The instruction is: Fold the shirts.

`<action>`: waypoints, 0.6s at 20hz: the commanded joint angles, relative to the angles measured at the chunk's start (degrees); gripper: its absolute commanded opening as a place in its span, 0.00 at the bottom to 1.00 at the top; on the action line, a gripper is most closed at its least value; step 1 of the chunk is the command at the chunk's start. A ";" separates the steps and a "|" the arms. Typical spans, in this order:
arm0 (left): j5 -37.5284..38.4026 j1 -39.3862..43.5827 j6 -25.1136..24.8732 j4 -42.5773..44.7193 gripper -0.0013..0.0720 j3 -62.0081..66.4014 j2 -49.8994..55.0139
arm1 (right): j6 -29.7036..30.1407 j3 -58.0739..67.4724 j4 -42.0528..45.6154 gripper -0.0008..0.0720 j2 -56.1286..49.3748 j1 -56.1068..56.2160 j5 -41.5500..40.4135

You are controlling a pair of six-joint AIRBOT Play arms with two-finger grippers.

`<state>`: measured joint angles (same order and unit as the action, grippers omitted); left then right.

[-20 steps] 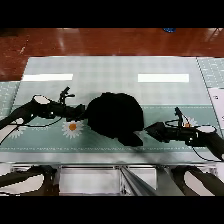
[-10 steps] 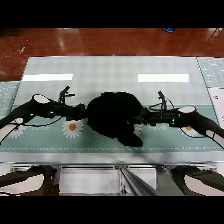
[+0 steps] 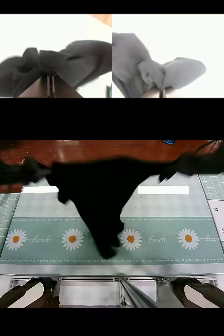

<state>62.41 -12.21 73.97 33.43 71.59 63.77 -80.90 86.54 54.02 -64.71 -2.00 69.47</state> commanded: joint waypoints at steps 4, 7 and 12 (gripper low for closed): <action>1.36 -10.97 2.38 0.00 0.04 23.45 -15.76 | -4.68 29.77 11.85 0.05 10.97 -5.73 8.87; 3.17 -15.21 1.64 0.26 0.04 26.10 -23.63 | -5.44 29.88 16.85 0.05 18.84 -6.16 10.16; 6.86 -12.00 2.69 11.54 0.04 26.16 -34.01 | -6.47 29.86 23.21 0.05 28.22 -6.10 11.19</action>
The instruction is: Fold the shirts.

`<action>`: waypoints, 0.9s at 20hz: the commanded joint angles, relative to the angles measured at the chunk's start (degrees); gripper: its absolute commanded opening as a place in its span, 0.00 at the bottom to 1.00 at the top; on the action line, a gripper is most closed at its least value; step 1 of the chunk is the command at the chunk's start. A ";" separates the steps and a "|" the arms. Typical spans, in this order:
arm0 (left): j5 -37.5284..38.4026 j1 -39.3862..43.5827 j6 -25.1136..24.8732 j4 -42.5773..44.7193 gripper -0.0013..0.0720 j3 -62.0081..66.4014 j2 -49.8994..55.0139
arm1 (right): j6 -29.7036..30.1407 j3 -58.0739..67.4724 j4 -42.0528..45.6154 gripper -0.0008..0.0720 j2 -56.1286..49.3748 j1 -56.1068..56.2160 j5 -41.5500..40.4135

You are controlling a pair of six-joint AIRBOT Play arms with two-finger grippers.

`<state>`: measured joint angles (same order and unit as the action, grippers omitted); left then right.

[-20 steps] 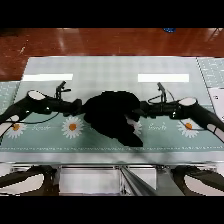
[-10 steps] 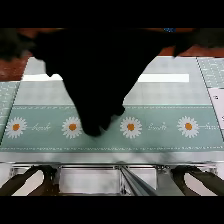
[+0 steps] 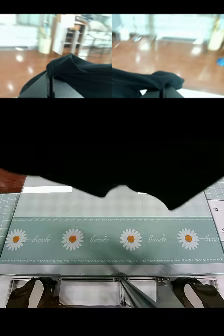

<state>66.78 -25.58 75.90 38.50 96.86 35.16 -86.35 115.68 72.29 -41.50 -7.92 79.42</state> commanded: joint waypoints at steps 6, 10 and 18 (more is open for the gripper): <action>8.33 14.21 3.93 12.55 0.04 -1.55 -7.37 | -2.93 -4.50 7.67 0.05 7.30 -0.17 5.27; 9.33 14.56 3.91 12.52 0.04 -18.53 -6.84 | -1.38 -22.60 -2.69 0.05 4.90 -0.17 4.28; -10.95 16.63 -0.66 11.02 0.04 -51.06 9.20 | 8.87 -40.87 -19.58 0.05 -21.66 -0.07 -13.66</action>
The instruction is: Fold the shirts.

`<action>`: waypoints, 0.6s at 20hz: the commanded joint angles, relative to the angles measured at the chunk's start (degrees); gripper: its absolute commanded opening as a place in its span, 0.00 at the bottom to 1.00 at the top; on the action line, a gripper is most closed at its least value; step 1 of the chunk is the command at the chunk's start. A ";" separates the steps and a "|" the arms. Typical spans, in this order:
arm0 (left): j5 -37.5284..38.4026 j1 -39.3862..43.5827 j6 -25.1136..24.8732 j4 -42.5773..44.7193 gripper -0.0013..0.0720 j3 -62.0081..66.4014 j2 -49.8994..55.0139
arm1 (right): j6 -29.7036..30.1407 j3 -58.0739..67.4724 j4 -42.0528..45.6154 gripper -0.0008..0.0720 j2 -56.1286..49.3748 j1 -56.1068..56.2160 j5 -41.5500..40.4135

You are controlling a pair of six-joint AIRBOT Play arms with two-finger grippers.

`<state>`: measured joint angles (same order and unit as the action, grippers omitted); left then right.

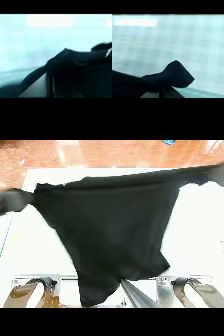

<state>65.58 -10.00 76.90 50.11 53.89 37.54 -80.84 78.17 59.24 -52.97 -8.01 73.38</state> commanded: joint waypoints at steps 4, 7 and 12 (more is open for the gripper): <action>-22.60 1.40 -4.48 -3.63 0.04 -5.53 24.22 | 5.97 1.03 -13.00 0.05 -28.20 0.09 -13.73; -25.07 1.53 -4.44 -3.65 0.04 0.70 37.03 | 5.99 6.47 -14.36 0.05 -39.10 0.09 -16.70; -18.47 2.16 -4.24 -3.80 0.04 8.57 47.93 | 3.32 11.21 -17.81 0.47 -46.01 -0.55 -16.81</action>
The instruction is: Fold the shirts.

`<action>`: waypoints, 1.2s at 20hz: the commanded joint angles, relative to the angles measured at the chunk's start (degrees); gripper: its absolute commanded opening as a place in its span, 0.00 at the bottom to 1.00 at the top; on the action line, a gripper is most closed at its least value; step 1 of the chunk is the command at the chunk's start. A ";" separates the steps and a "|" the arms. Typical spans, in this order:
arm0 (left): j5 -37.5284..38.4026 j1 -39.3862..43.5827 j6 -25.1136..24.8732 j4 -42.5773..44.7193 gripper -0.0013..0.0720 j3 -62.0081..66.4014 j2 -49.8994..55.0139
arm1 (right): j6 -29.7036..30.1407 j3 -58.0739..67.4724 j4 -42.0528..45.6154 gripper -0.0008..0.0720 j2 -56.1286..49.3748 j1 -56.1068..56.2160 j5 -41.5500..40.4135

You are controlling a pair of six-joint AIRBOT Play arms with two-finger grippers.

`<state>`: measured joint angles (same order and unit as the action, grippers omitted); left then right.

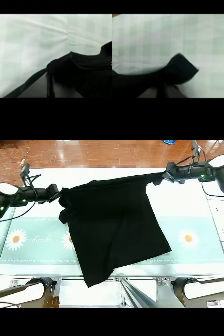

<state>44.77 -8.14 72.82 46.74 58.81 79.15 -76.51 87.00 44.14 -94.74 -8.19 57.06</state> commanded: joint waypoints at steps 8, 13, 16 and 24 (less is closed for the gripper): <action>4.66 -0.52 -0.15 -0.44 0.04 4.39 6.73 | -4.07 -13.64 16.02 0.57 12.90 -9.62 27.67; 6.82 -0.50 -0.15 -0.42 0.04 4.39 6.73 | -2.71 -50.07 14.16 0.57 34.58 -9.31 24.85; 7.76 -0.50 -0.15 -0.44 0.04 4.39 6.73 | -3.82 -60.50 10.47 0.57 40.37 -9.31 25.42; 8.44 -0.28 -0.15 -0.44 0.04 4.35 6.73 | -7.32 -66.97 9.46 0.57 36.30 4.92 14.64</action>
<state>52.93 -8.49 72.66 46.30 63.16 85.86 -82.17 21.71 54.37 -56.69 -8.97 76.60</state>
